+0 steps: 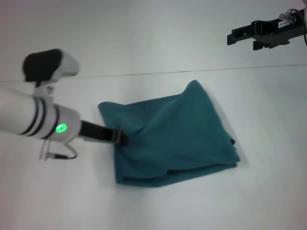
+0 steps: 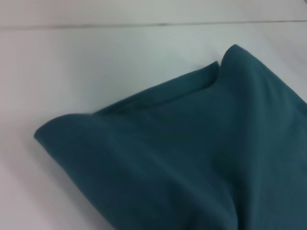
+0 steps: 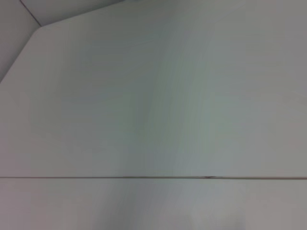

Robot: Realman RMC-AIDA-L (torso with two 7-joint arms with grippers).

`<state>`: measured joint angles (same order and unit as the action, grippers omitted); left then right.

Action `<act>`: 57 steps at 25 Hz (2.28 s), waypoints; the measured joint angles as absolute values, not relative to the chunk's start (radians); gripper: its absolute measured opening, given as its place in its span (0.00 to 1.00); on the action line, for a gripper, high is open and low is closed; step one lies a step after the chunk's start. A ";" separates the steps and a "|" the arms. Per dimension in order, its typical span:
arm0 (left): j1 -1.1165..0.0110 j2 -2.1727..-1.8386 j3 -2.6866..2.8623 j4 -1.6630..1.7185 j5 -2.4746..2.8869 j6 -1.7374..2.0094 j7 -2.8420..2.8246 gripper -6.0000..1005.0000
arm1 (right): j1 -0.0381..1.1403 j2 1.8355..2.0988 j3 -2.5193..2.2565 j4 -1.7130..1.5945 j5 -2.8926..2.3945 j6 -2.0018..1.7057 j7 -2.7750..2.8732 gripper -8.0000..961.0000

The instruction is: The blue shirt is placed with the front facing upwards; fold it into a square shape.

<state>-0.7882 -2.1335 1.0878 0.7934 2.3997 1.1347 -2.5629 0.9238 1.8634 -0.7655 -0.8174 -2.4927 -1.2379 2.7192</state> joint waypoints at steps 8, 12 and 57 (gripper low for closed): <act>-0.681 -2.112 0.960 0.852 2.473 1.225 -2.562 0.07 | 0.930 1.868 -0.769 -0.818 -2.493 -1.239 2.718 0.98; -0.650 -2.103 0.911 0.876 2.490 1.240 -2.555 0.07 | 0.933 1.871 -0.771 -0.817 -2.493 -1.238 2.717 0.98; -0.652 -2.066 0.715 0.683 2.255 1.304 -2.600 0.95 | 0.941 1.878 -0.796 -0.766 -2.495 -1.249 2.686 0.98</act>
